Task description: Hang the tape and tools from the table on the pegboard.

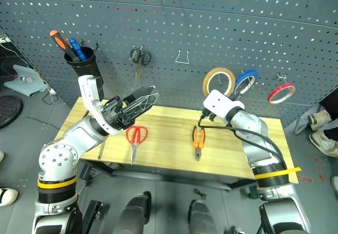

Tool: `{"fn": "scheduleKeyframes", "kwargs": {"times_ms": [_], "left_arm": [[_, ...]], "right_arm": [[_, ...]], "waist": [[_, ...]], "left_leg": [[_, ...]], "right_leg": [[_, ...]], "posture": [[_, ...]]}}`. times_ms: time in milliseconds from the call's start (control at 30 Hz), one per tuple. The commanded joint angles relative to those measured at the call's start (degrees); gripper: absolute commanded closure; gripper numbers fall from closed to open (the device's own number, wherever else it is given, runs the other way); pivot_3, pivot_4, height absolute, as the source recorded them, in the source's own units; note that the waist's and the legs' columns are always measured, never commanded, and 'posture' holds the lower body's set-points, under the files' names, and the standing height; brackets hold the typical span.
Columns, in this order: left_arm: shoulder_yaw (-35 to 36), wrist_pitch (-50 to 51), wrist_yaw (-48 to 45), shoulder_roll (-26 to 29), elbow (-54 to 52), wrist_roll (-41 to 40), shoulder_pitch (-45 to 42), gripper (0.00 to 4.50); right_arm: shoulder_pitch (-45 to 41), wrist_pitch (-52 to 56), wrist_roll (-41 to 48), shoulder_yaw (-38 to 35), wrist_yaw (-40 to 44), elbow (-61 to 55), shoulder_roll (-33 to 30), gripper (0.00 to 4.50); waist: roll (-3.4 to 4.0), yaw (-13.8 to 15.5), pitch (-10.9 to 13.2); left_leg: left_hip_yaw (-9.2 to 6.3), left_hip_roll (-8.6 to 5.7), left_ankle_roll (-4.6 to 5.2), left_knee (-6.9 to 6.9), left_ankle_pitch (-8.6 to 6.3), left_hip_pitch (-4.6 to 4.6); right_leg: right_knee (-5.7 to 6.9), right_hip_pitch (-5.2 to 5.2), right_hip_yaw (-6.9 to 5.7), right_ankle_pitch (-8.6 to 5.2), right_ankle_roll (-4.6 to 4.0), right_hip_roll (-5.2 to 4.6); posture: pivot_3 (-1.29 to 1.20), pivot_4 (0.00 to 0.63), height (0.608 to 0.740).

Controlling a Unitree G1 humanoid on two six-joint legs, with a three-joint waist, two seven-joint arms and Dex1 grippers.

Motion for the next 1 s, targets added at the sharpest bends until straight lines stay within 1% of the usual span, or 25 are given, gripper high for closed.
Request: {"fn": "scheduleKeyframes", "kwargs": {"times_ms": [33,67,100,167,200,267,300,367,400,500,567,633,700,800,833,900,933,1000], "left_arm": [[-0.2,-0.1,-0.7,0.3,-1.6,-1.5,-0.9,0.0],[-0.2,0.0,-0.7,0.4,-1.6,-1.5,-0.7,0.0],[-0.2,0.0,-0.6,0.4,-1.6,-1.6,-0.6,0.0],[-0.1,0.1,-0.5,0.5,-1.6,-1.6,-0.5,0.0],[0.0,0.2,-0.4,0.6,-1.8,-1.8,-0.4,0.0],[0.2,0.8,-0.5,1.4,-2.0,-2.1,0.4,0.0],[0.2,1.3,-0.9,2.2,-2.3,-2.3,1.1,0.0],[0.2,2.2,-1.9,3.9,-2.7,-2.5,2.4,0.0],[0.4,2.8,-2.9,5.5,-2.7,-2.4,3.4,0.0],[1.9,4.3,-6.3,11.1,-1.9,-1.6,7.3,0.0],[2.2,4.6,-9.6,15.3,-1.6,0.2,11.1,0.0],[3.1,4.6,-12.3,19.0,-1.5,1.4,15.5,0.0],[4.2,4.2,-14.9,22.0,-1.1,2.7,20.2,0.0],[5.9,4.1,-15.8,23.9,-1.2,3.1,24.3,0.0],[6.2,4.1,-15.8,24.2,-1.6,3.1,25.1,0.0],[6.9,4.4,-15.1,24.2,-2.4,2.4,26.0,0.0],[7.2,4.6,-14.7,24.2,-2.9,2.0,26.3,0.0],[7.6,4.9,-13.8,23.9,-3.7,1.4,26.6,0.0]], "right_arm": [[0.3,0.6,1.1,-0.9,0.1,-1.3,-0.2,1.53],[1.0,1.0,1.3,-1.0,0.4,-1.7,-0.1,1.12],[1.4,1.3,1.4,-1.1,0.5,-2.0,-0.1,0.85],[2.9,1.8,1.7,-1.2,1.1,-3.2,-0.3,0.11],[4.1,2.4,2.0,-1.3,1.6,-4.2,-0.4,0.03],[7.2,4.5,3.4,-1.6,2.9,-6.7,-0.2,0.03],[9.0,7.4,4.8,-1.6,4.3,-8.1,0.1,0.03],[11.4,16.1,8.3,-2.2,6.5,-10.8,1.8,0.03],[11.7,23.1,10.9,-3.0,6.9,-12.3,3.7,0.03],[9.1,39.9,15.8,-2.8,8.7,-14.2,7.1,0.03],[6.2,47.9,17.7,-2.4,8.6,-13.2,8.6,0.03],[2.9,53.7,19.2,-2.9,7.6,-11.3,10.2,0.03],[-0.8,56.8,19.9,-3.6,5.5,-7.0,12.1,0.03],[-5.4,59.6,20.8,-6.8,1.3,-0.1,15.3,0.03],[-6.8,60.5,21.1,-8.5,-0.7,2.2,16.5,0.03],[-9.3,60.1,21.0,-10.5,-3.9,7.2,17.8,0.03],[-10.3,59.2,20.8,-10.8,-5.0,9.5,18.0,0.03],[-12.5,56.3,20.2,-11.2,-7.1,14.8,18.2,0.03]], "waist": [[0.0,0.0,0.0],[0.0,0.0,0.0],[0.0,0.0,0.0],[0.0,0.0,0.0],[0.0,0.0,0.0],[0.0,0.1,0.0],[0.0,0.1,0.0],[0.0,0.0,0.0],[0.0,-0.2,0.0],[0.12,-0.8,0.1],[0.26,-0.8,0.2],[0.3,-0.7,0.3],[0.3,-0.5,0.5],[0.3,0.2,1.1],[0.33,0.6,1.5],[0.43,1.4,2.3],[0.5,1.7,2.8],[0.57,2.0,3.3]], "left_leg": [[0.0,0.0,0.0,0.0,0.0,0.0],[0.0,0.0,0.0,0.0,0.0,0.0],[0.0,0.0,0.0,0.0,0.0,0.0],[0.0,0.0,0.0,0.0,0.0,0.01],[0.0,0.0,0.01,0.0,0.0,0.0],[-0.01,0.0,0.01,0.0,0.0,0.0],[-0.01,0.0,0.01,0.0,0.0,0.0],[-0.01,0.01,0.01,-0.01,0.0,0.03],[-0.01,0.03,0.02,-0.01,-0.01,0.07],[0.0,0.15,0.01,-0.04,-0.02,0.17],[0.02,0.24,-0.1,-0.05,-0.09,0.24],[0.09,0.32,-0.4,-0.06,-0.28,0.25],[0.18,0.43,-0.44,-0.09,-0.31,0.21],[0.27,0.5,-0.45,-0.17,-0.31,0.12],[0.27,0.5,-0.45,-0.19,-0.32,0.1],[0.27,0.55,-0.45,-0.19,-0.31,0.0],[0.27,0.55,-0.45,-0.2,-0.31,-0.03],[0.27,0.54,-0.44,-0.2,-0.31,-0.1]], "right_leg": [[0.0,0.0,0.0,0.0,0.0,0.0],[0.0,0.0,0.0,-0.01,0.01,0.0],[0.01,0.0,0.0,-0.01,0.01,0.0],[0.02,0.0,0.0,-0.01,0.0,0.0],[0.02,0.0,0.0,-0.02,-0.01,0.0],[0.03,0.0,0.0,-0.04,-0.02,0.0],[0.05,0.0,0.01,-0.04,-0.03,0.0],[0.08,-0.01,0.02,-0.18,-0.19,-0.01],[0.12,-0.01,0.02,-0.3,-0.39,0.0],[0.29,-0.08,0.03,-0.4,-0.57,0.07],[0.36,-0.14,0.03,-0.48,-0.54,0.12],[0.41,-0.25,0.03,-0.51,-0.61,0.14],[0.48,-0.46,0.03,-0.57,-0.75,0.16],[0.71,-0.78,0.02,-0.74,-1.04,0.15],[0.84,-0.82,-0.01,-0.83,-1.11,0.13],[0.93,-0.95,-0.05,-0.89,-1.17,0.16],[0.94,-0.98,-0.07,-0.89,-1.18,0.15],[0.93,-1.0,-0.08,-0.91,-1.19,0.13]], "posture": [[0.15,0.148,0.74],[0.15,0.154,0.74],[0.15,0.154,0.74],[0.15,0.163,0.74],[0.15,0.17,0.74],[0.15,0.178,0.74],[0.15,0.187,0.74],[0.15,0.197,0.74],[0.15,0.211,0.74],[0.14,0.24,0.74],[0.14,0.248,0.74],[0.15,0.277,0.74],[0.16,0.288,0.74],[0.18,0.321,0.74],[0.18,0.321,0.74],[0.19,0.334,0.74],[0.2,0.347,0.74],[0.21,0.352,0.74]]}}
